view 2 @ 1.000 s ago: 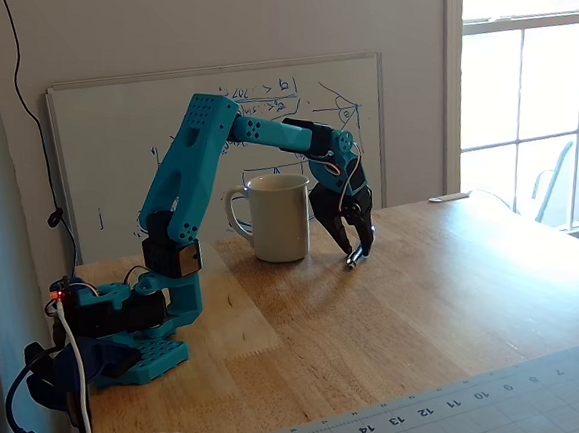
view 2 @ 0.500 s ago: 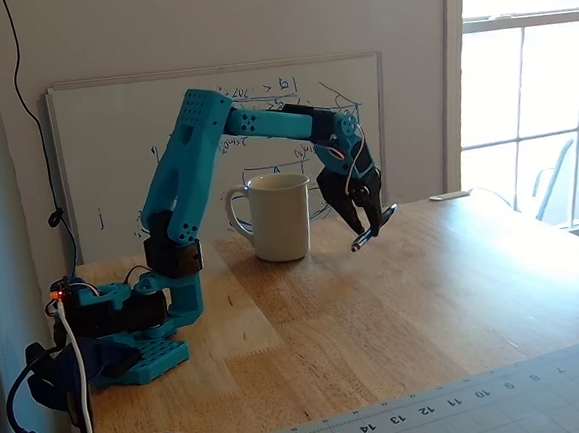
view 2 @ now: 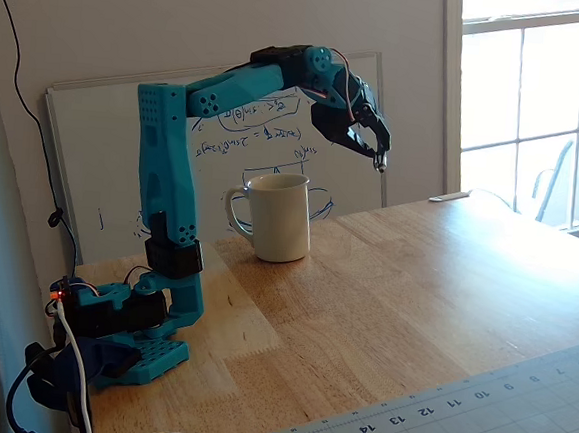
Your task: Grasp a pen and put it in a mug.
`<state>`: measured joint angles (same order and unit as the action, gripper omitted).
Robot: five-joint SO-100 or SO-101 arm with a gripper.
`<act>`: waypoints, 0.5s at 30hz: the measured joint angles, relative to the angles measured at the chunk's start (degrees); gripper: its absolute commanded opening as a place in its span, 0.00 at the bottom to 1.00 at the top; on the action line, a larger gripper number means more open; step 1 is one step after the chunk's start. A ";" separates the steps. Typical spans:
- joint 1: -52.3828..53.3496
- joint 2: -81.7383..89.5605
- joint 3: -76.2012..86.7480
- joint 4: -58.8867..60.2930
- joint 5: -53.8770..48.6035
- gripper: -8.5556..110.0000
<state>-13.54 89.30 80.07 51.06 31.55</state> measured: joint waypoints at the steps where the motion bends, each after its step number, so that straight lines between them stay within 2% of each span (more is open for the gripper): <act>1: 0.00 1.85 0.97 0.09 -5.89 0.09; 10: -0.09 19.86 10.55 0.09 -62.05 0.09; 15: -1.76 27.77 14.77 0.09 -84.55 0.09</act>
<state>-15.29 117.07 94.83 51.15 -53.00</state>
